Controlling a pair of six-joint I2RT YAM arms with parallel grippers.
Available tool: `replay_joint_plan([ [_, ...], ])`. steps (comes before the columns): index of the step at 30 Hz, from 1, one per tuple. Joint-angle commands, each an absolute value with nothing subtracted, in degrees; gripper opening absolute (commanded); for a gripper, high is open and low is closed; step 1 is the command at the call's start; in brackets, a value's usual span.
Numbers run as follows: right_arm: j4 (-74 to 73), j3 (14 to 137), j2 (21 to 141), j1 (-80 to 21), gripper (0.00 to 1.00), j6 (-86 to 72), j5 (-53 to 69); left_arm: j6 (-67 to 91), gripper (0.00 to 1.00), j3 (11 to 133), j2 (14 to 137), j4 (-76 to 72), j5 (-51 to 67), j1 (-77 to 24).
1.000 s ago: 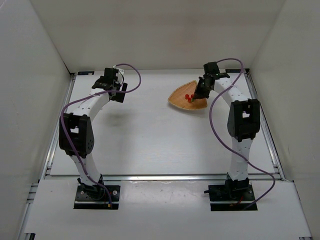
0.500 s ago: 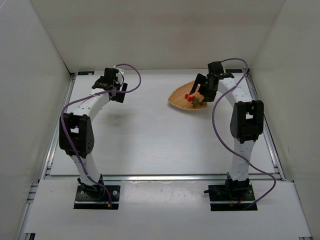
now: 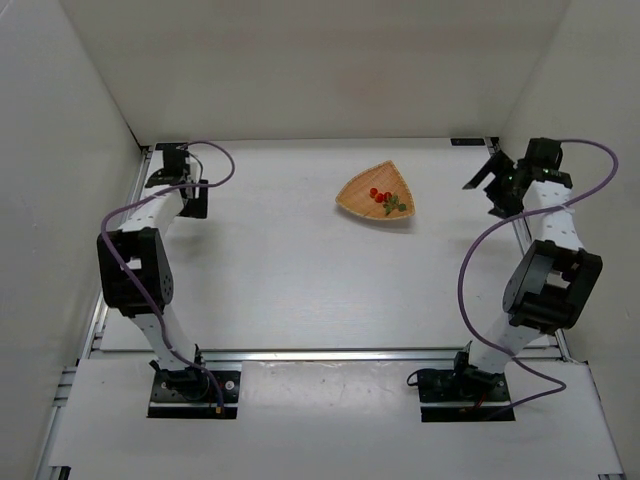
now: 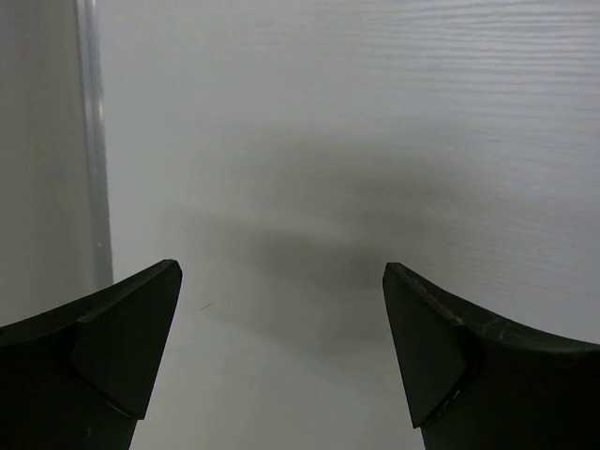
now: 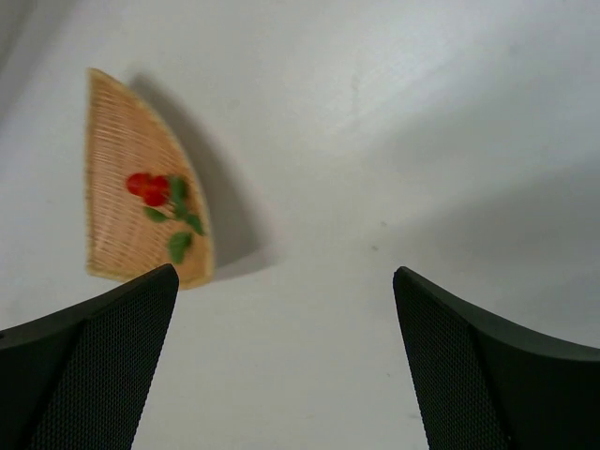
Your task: Place and organize the fake fruits in the fruit bowl
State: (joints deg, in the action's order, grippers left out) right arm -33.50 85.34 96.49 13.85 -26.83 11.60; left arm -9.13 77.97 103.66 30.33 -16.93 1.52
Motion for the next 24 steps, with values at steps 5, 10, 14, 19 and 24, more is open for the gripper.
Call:
replay_joint_plan([
  [5,-36.56,80.6,97.03,15.46,1.0,-23.56,12.05,-8.17,1.0,74.63,95.98,30.59,-17.49,5.63],
  [10,-37.09,79.98,97.03,15.99,1.0,-22.42,10.82,-8.17,1.0,72.51,94.13,30.59,-17.49,5.63],
  [14,-37.09,79.45,96.5,16.0,1.0,-22.41,10.29,-8.17,1.0,71.98,93.6,30.59,-17.49,5.63],
  [19,-37.09,78.93,95.98,16.0,1.0,-22.41,10.28,-8.17,1.0,71.98,93.08,30.59,-17.49,5.63],
  [24,-36.39,77.52,94.66,16.0,1.0,-22.41,9.67,-8.17,1.0,71.98,93.08,30.59,-17.49,5.63],
])
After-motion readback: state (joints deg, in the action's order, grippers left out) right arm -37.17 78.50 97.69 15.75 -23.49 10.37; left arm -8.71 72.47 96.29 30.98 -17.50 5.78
